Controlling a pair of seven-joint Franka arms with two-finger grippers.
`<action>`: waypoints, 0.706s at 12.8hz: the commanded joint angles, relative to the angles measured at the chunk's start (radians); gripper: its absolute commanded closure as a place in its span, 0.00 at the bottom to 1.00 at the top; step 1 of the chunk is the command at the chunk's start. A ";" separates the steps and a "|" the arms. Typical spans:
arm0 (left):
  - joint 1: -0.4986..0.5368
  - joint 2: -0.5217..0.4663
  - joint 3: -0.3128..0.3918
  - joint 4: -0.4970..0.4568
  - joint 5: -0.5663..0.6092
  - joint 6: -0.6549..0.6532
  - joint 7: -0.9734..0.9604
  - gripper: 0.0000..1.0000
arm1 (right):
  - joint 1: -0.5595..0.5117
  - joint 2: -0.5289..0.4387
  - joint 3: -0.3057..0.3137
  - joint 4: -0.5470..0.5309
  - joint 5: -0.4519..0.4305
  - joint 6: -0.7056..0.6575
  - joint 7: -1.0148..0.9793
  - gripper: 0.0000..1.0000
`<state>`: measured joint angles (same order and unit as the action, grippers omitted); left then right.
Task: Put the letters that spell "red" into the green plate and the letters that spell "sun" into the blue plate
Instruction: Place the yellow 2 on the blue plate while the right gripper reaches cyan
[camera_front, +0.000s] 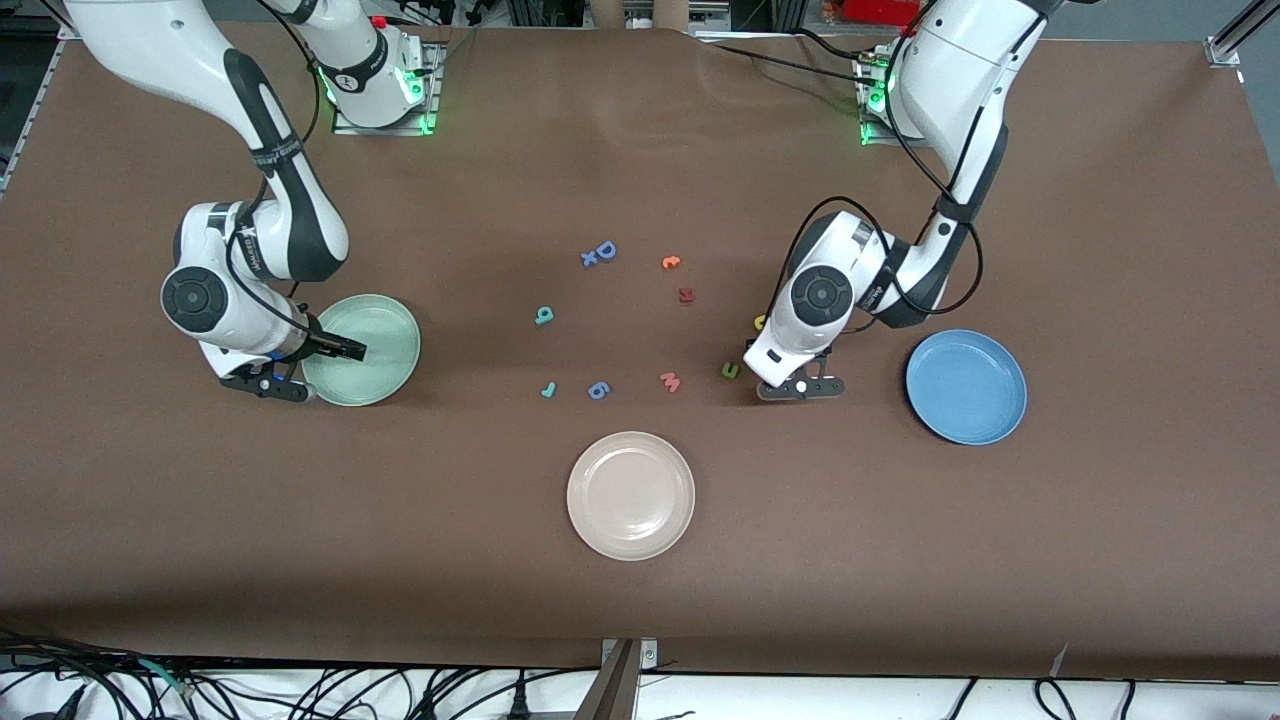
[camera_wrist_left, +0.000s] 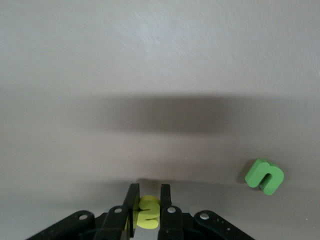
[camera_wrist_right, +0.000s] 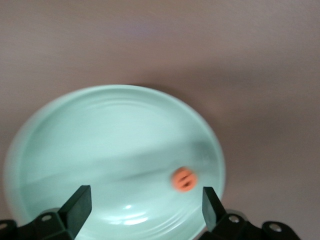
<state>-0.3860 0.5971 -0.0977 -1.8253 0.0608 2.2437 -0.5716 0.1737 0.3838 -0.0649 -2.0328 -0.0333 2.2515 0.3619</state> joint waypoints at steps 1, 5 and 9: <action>0.096 -0.026 -0.004 0.135 0.027 -0.200 0.164 0.93 | 0.004 -0.014 0.085 0.101 0.016 -0.090 0.153 0.02; 0.277 -0.023 -0.002 0.147 0.031 -0.222 0.508 0.92 | 0.030 0.042 0.190 0.207 0.091 -0.084 0.385 0.02; 0.383 0.016 -0.002 0.132 0.033 -0.182 0.673 0.89 | 0.171 0.186 0.209 0.338 0.093 -0.031 0.656 0.02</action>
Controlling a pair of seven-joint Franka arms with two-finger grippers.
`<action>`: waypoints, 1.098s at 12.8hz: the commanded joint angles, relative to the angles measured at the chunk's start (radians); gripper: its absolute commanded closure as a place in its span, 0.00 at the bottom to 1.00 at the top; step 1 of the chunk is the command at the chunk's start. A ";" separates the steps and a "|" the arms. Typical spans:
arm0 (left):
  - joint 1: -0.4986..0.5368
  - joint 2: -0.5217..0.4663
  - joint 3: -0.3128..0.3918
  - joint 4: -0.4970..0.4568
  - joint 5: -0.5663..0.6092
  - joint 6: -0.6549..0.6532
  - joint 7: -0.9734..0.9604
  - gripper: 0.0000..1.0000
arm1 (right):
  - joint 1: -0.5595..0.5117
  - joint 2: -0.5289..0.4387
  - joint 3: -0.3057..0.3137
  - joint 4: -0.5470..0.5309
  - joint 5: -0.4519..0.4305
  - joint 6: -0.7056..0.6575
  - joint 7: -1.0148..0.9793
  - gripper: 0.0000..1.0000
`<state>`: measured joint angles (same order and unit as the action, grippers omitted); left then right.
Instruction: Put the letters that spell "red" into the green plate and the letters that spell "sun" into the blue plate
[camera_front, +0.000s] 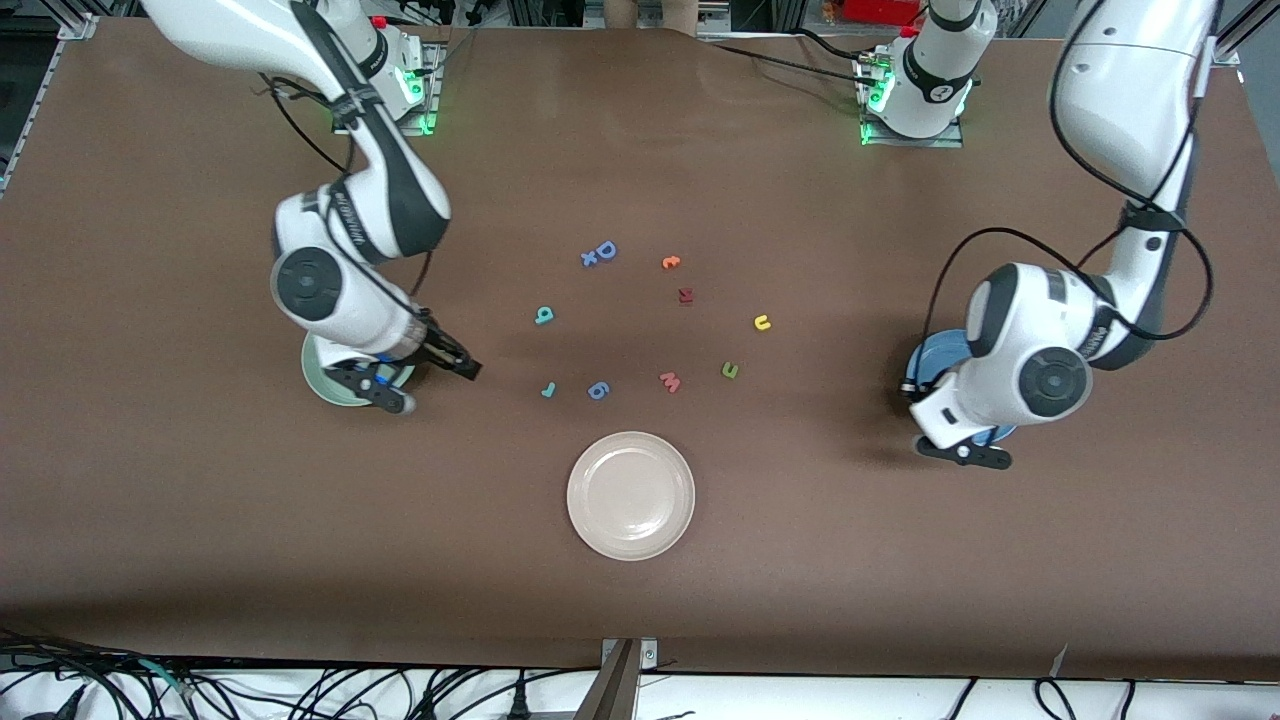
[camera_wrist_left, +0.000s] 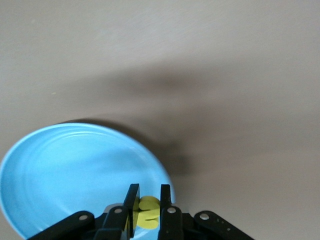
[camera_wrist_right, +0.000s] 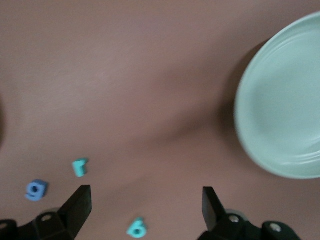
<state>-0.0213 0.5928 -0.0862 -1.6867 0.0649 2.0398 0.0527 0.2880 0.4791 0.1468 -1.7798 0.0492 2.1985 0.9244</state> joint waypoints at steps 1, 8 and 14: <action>0.035 0.024 -0.014 -0.010 0.029 0.028 0.076 0.89 | 0.077 0.114 -0.003 0.083 0.006 0.073 0.126 0.02; 0.069 0.056 -0.017 -0.015 0.017 0.022 0.125 0.01 | 0.126 0.228 -0.009 0.085 -0.025 0.256 0.182 0.05; 0.047 -0.010 -0.173 -0.007 0.024 -0.003 0.006 0.00 | 0.126 0.271 -0.009 0.088 -0.029 0.325 0.180 0.27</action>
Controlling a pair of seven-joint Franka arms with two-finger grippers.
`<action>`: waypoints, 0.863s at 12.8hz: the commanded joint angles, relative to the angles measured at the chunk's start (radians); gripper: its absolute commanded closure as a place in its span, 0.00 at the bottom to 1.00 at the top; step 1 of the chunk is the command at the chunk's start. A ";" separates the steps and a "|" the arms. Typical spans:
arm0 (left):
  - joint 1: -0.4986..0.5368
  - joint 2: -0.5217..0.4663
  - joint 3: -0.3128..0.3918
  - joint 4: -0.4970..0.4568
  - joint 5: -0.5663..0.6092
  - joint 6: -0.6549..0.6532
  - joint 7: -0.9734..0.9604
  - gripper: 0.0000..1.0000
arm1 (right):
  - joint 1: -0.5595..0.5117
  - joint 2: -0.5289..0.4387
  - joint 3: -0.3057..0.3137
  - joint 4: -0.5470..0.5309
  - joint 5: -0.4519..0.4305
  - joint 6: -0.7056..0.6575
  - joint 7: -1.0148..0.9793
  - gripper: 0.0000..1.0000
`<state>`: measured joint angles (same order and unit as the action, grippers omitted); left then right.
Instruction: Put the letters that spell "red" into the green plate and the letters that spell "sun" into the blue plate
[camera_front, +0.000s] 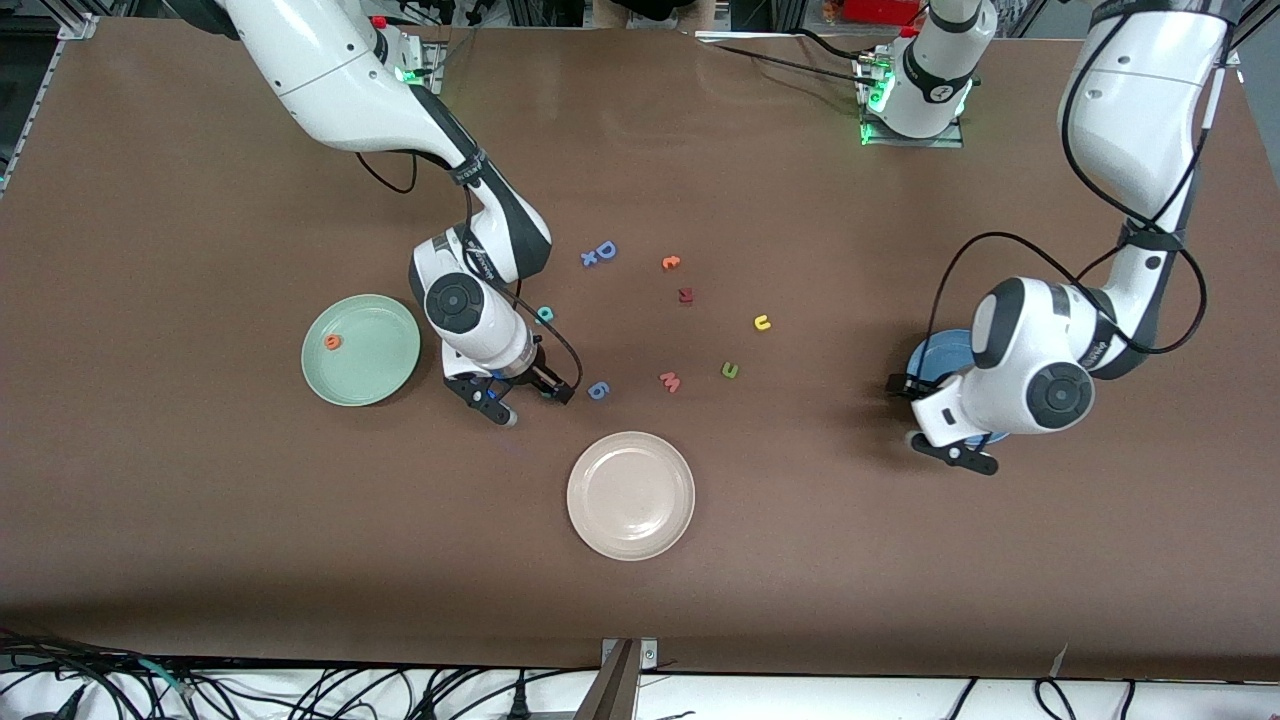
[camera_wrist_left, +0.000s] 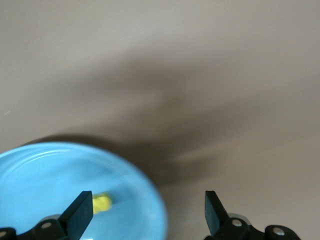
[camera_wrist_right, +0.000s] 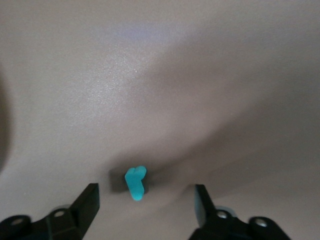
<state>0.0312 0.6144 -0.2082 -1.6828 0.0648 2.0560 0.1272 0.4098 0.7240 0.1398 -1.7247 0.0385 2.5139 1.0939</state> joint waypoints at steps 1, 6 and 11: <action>-0.007 -0.030 -0.077 -0.011 0.023 -0.008 -0.110 0.00 | 0.004 0.034 -0.002 0.033 -0.020 0.009 0.011 0.31; -0.198 0.004 -0.114 -0.026 0.049 0.119 -0.521 0.00 | 0.004 0.043 -0.016 0.031 -0.048 0.009 0.011 0.57; -0.327 0.070 -0.109 -0.069 0.116 0.308 -0.741 0.01 | 0.006 0.041 -0.016 0.030 -0.049 0.008 0.009 0.81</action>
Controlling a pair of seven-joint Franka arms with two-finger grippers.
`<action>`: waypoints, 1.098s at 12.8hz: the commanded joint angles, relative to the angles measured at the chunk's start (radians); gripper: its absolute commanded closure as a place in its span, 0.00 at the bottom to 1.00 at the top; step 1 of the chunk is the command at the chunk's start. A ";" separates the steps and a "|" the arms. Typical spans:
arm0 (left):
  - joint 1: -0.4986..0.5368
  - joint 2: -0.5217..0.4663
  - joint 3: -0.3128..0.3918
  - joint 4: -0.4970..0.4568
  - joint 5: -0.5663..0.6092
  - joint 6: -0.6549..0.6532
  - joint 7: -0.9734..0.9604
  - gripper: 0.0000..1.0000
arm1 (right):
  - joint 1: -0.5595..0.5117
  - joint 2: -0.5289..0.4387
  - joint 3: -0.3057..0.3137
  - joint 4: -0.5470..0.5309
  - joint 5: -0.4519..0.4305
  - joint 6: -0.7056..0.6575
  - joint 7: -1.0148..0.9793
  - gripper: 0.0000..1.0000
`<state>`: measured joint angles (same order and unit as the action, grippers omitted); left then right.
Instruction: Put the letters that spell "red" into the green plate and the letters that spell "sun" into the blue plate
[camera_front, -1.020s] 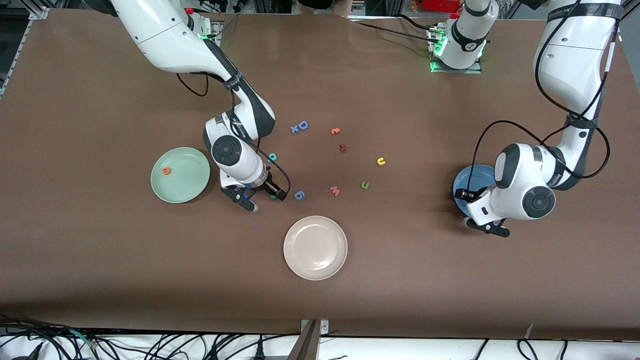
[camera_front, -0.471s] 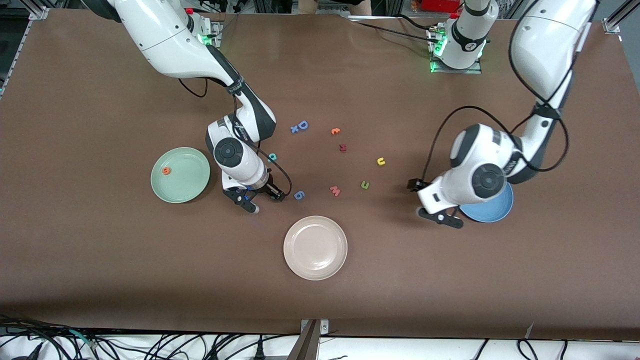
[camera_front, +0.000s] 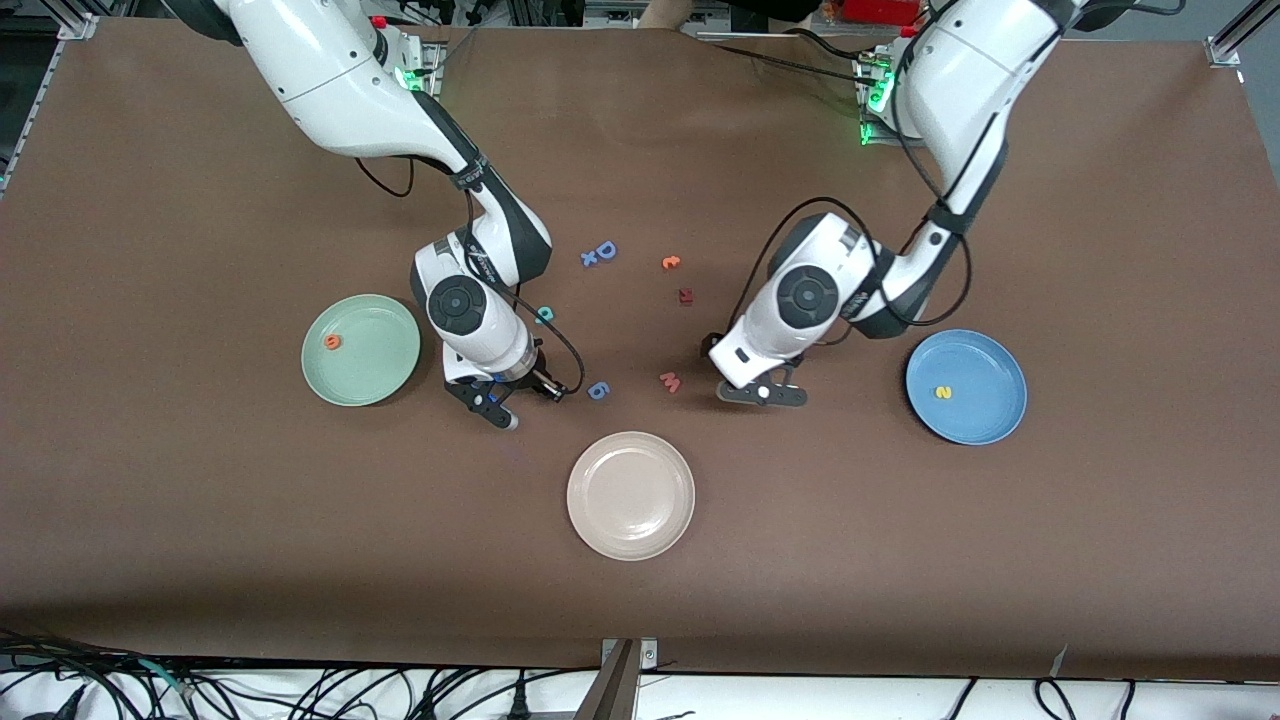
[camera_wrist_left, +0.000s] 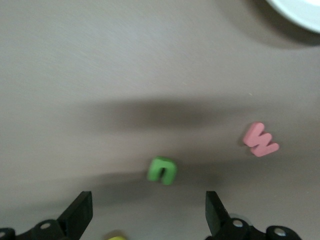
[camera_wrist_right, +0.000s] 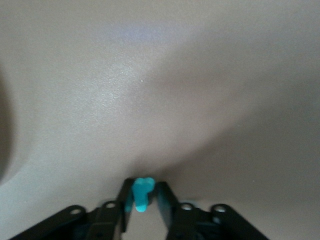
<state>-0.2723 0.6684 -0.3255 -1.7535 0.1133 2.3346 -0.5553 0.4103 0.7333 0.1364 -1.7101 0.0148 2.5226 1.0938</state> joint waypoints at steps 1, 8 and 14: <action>-0.027 0.028 0.008 0.002 0.109 0.046 -0.084 0.03 | 0.005 0.032 -0.012 0.015 -0.026 -0.002 0.009 0.85; -0.034 0.054 0.008 0.005 0.204 0.071 -0.118 0.28 | -0.007 -0.057 -0.024 0.023 -0.024 -0.155 -0.015 0.85; -0.027 0.054 0.008 0.002 0.203 0.071 -0.121 0.80 | -0.044 -0.170 -0.098 0.083 -0.021 -0.509 -0.226 0.85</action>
<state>-0.2984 0.7200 -0.3221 -1.7521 0.2765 2.3962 -0.6489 0.3815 0.6109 0.0761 -1.6174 0.0020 2.1042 0.9648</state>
